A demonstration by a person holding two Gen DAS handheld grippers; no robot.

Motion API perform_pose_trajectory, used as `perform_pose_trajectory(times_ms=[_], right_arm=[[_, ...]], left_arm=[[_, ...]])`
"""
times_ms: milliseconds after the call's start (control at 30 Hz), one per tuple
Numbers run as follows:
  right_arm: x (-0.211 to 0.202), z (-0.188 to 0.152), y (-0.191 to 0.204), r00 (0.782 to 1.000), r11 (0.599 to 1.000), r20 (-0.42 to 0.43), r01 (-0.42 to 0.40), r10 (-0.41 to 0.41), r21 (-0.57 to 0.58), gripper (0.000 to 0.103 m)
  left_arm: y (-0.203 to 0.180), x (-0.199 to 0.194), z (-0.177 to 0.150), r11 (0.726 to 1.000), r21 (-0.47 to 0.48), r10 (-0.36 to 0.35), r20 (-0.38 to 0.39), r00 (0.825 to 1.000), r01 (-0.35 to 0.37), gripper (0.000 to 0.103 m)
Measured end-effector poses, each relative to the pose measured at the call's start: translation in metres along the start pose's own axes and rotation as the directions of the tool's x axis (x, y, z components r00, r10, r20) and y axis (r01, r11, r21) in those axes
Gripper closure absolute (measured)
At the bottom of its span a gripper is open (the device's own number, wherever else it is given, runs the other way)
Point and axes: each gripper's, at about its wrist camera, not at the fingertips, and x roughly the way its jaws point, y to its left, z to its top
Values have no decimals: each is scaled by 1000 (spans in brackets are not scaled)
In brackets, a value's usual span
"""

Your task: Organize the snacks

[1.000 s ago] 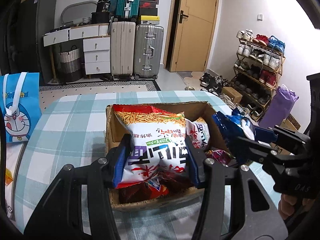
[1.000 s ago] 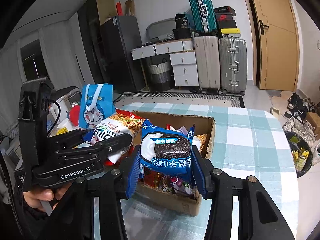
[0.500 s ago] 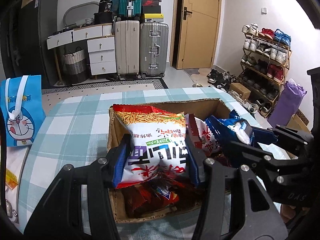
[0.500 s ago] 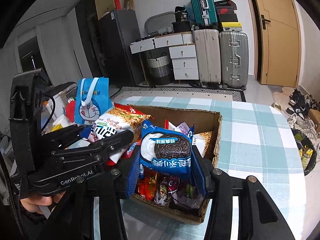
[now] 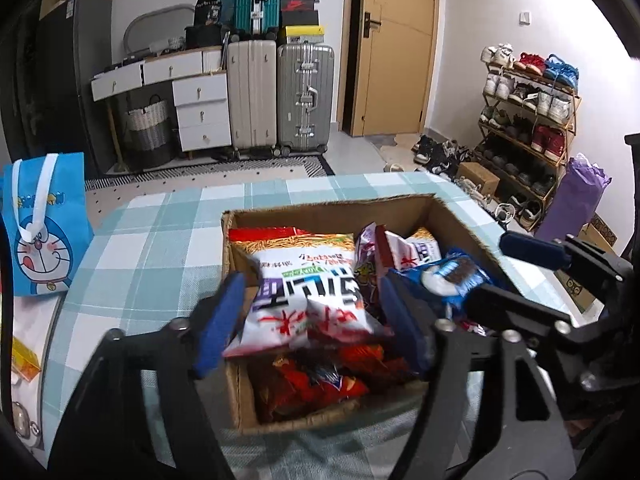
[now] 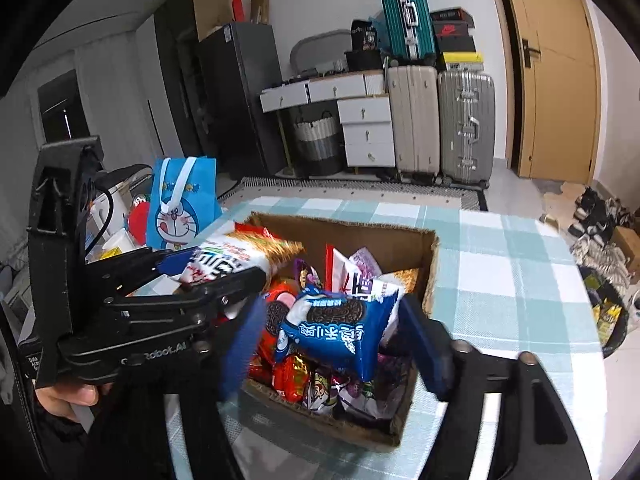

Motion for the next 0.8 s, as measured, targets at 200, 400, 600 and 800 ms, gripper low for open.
perform_pose_trajectory(times_ms=[200, 400, 600, 800], right_arm=[[-35, -10, -1, 997, 1000, 71, 10, -11, 12, 1], [-57, -22, -3, 995, 999, 102, 7, -10, 34, 1], [-69, -31, 3, 992, 999, 125, -6, 2, 31, 1], [-83, -42, 10, 986, 999, 166, -28, 25, 21, 0]], left_arm=[[-1, -35, -13, 1000, 11, -9, 39, 999, 9, 6], [4, -70, -31, 1000, -6, -17, 90, 996, 18, 0], [8, -98, -48, 1000, -11, -5, 127, 992, 7, 0], [14, -123, -69, 1000, -27, 16, 165, 986, -12, 0]])
